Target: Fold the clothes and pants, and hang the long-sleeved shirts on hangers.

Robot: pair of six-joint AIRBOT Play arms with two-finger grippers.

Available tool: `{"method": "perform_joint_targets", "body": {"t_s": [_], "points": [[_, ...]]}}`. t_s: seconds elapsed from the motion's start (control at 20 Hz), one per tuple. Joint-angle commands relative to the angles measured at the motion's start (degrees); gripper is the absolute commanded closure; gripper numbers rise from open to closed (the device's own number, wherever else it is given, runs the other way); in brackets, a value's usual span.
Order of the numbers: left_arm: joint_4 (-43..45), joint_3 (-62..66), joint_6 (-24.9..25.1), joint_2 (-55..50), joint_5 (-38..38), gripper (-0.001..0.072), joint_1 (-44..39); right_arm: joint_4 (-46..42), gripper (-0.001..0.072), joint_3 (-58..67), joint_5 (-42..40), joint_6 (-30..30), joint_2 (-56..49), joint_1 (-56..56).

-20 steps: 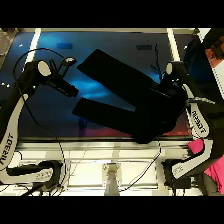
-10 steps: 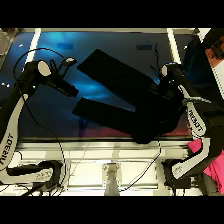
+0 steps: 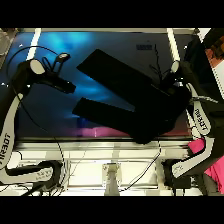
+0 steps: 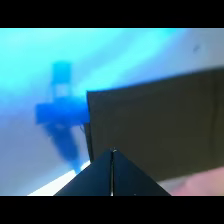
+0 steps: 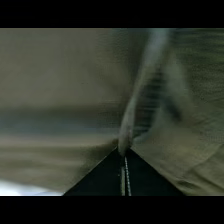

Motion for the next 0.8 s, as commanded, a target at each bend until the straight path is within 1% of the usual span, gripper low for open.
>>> {"method": "perform_joint_targets", "body": {"t_s": [0.0,0.1,0.2,0.3,0.4,0.45,0.55,0.65,0.75], "points": [[-10.56,-0.02,1.36,0.11,1.77,0.0705,6.47,22.73,0.0701,6.95,-9.18,-9.94,0.52,-2.25],[-15.26,-0.04,3.23,0.42,1.64,0.0705,10.01,29.68,0.0701,14.49,-11.26,-12.26,0.52,-2.03],[-15.58,-0.04,3.56,1.18,1.66,0.0705,11.89,33.24,0.0701,21.75,-11.78,-13.42,0.52,-1.9],[-15.61,-0.04,3.54,1.77,1.55,0.0705,12.55,31.58,0.07,29.09,-11.28,-13.29,0.63,-2.16],[-15.58,-0.04,3.54,2.21,1.18,0.0705,12.55,30.05,0.07,30.56,-10.47,-13.09,2.21,-3.54],[-15.61,-0.07,3.54,2.36,0.87,0.0705,12.44,28.35,0.07,30.53,-7.89,-13.11,2.95,-4.46],[-15.61,-0.09,3.54,2.64,0.24,0.0705,12.37,21.66,0.07,29.62,1.66,-14.58,4.46,-6.51],[-15.61,-0.09,3.54,2.89,-0.26,0.0706,12.37,10.95,0.07,27.32,14.84,-16.48,5.57,-8.72],[-15.65,-0.09,3.52,2.95,-0.9,0.0706,12.35,-4.52,0.0699,24.33,28.39,-17.62,5.68,-10.73]]}}
